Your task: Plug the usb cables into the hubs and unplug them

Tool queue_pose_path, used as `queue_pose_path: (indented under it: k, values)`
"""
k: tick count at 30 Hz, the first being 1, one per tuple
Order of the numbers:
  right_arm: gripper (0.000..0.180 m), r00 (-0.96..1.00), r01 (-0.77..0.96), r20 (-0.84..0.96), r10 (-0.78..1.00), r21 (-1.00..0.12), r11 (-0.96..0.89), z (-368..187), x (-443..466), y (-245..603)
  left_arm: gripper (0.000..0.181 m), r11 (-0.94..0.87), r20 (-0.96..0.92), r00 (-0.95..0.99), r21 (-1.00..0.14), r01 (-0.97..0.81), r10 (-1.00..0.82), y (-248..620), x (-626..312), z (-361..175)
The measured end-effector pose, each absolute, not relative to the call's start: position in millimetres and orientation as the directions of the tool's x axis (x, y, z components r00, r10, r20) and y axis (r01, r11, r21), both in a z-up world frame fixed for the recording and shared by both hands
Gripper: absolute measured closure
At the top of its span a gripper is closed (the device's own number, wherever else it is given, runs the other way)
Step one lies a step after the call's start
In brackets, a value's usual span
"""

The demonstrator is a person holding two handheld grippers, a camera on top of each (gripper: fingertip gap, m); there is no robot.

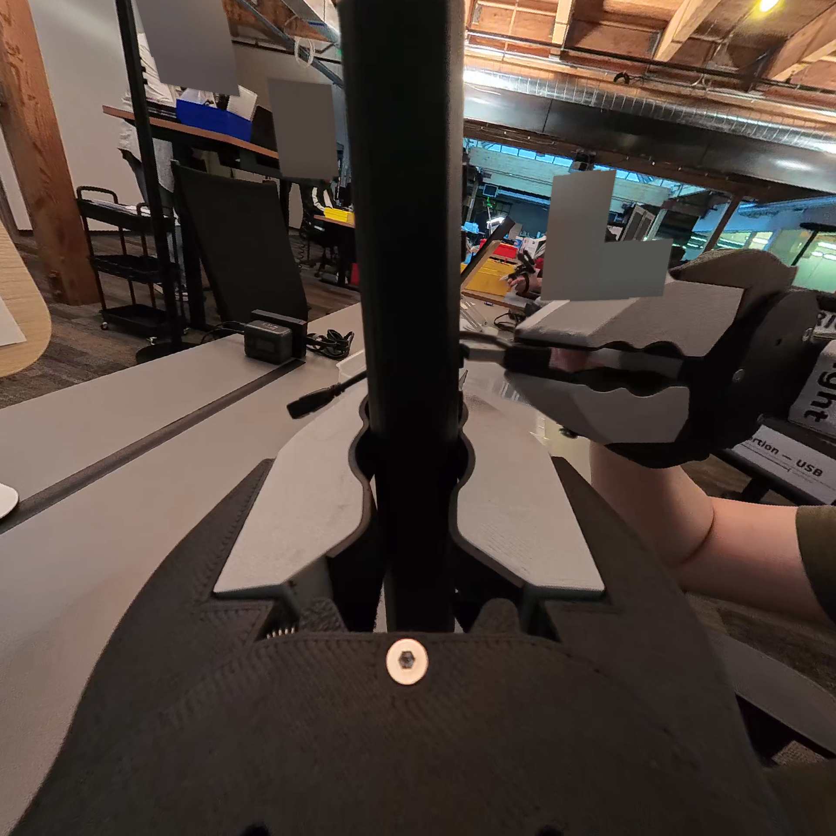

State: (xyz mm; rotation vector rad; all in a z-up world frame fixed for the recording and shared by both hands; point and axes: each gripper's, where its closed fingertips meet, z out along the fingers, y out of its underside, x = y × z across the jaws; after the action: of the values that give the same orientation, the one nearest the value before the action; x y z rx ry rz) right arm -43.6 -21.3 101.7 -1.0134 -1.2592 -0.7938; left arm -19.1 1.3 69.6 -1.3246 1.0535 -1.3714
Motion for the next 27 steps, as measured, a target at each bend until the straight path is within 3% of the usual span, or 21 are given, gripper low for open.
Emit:
queue_pose_path:
  k: [14,23,27]
  values:
    - [0.171,0.211,0.913,0.975,0.065,-0.22,0.343,105.7,-42.1,-20.5,0.151,-0.148,0.15,0.02,-0.987,0.071,-0.989,-4.4,-17.5,73.2]
    - [0.171,0.11,0.922,0.991,0.076,-0.131,0.365,97.4,-37.0,-22.4,0.152,-0.01,0.006,0.074,-0.999,-0.053,-0.997,-2.7,-16.8,63.2]
    - [0.171,0.11,0.917,0.991,0.079,-0.131,0.376,98.2,-38.0,-24.3,0.152,-0.035,0.032,0.047,-0.998,-0.055,-0.998,-5.5,-16.6,63.4]
